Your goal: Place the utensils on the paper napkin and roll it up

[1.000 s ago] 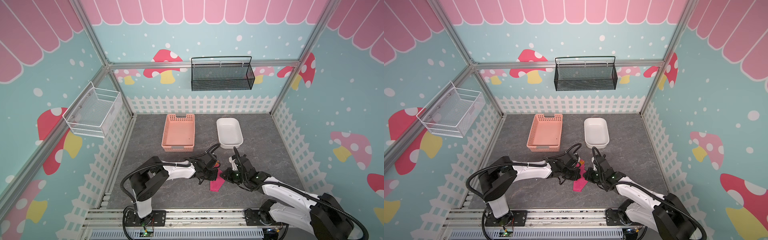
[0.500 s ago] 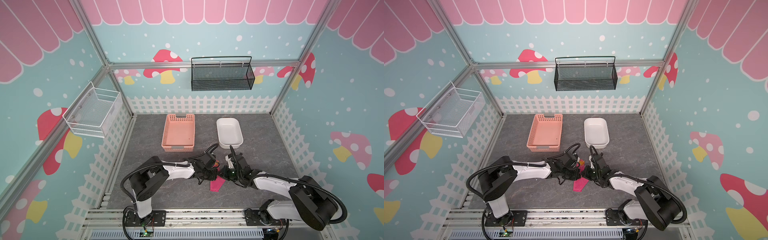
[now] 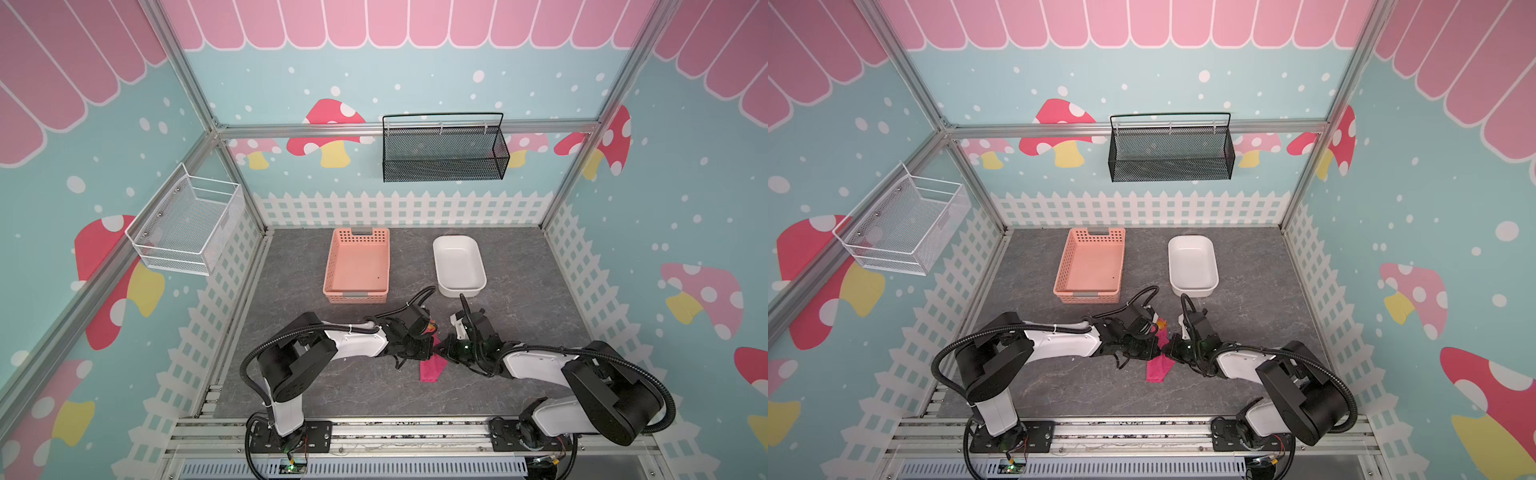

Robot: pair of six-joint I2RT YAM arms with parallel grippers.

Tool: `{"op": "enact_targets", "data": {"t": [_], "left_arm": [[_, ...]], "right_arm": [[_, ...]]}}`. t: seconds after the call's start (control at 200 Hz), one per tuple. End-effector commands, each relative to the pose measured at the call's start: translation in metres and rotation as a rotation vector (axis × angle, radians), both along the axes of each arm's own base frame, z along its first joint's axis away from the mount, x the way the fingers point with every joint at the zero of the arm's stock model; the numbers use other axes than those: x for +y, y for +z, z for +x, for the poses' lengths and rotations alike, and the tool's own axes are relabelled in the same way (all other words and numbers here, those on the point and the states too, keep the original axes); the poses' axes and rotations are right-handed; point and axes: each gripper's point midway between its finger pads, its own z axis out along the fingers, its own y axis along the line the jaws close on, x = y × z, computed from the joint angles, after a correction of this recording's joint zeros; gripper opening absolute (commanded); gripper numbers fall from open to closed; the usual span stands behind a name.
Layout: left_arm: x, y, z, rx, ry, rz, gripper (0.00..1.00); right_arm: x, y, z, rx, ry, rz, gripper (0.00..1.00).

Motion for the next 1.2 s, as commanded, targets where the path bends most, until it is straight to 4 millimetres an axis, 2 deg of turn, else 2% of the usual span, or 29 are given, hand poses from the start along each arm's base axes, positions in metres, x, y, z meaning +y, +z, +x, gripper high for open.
{"op": "enact_targets", "data": {"t": [0.0, 0.155, 0.33, 0.45, 0.655, 0.936, 1.081, 1.191], "left_arm": [[0.013, 0.002, -0.001, 0.000, 0.019, 0.039, 0.10], [0.014, 0.012, 0.002, -0.011, 0.018, 0.035, 0.12], [0.014, 0.018, -0.011, 0.029, -0.012, 0.002, 0.14], [0.021, 0.011, -0.020, 0.054, -0.007, -0.005, 0.13], [0.029, -0.017, -0.030, 0.112, -0.016, 0.044, 0.12], [0.035, -0.025, -0.030, 0.116, -0.004, 0.082, 0.11], [0.035, -0.026, -0.030, 0.123, -0.003, 0.085, 0.11], [0.035, -0.027, -0.030, 0.123, -0.003, 0.086, 0.11]], "right_arm": [[-0.014, -0.023, -0.015, 0.070, -0.009, -0.063, 0.02], [-0.015, -0.021, -0.014, 0.062, -0.014, -0.059, 0.01], [-0.014, -0.021, -0.014, 0.064, -0.009, -0.057, 0.01], [-0.014, -0.021, -0.014, 0.067, -0.008, -0.055, 0.01], [-0.012, -0.019, -0.014, 0.066, -0.002, -0.050, 0.01], [-0.006, -0.001, -0.011, 0.043, 0.036, -0.043, 0.10], [0.005, 0.014, -0.013, 0.028, 0.083, 0.013, 0.19], [0.010, 0.018, -0.017, 0.030, 0.107, 0.031, 0.23]]}}
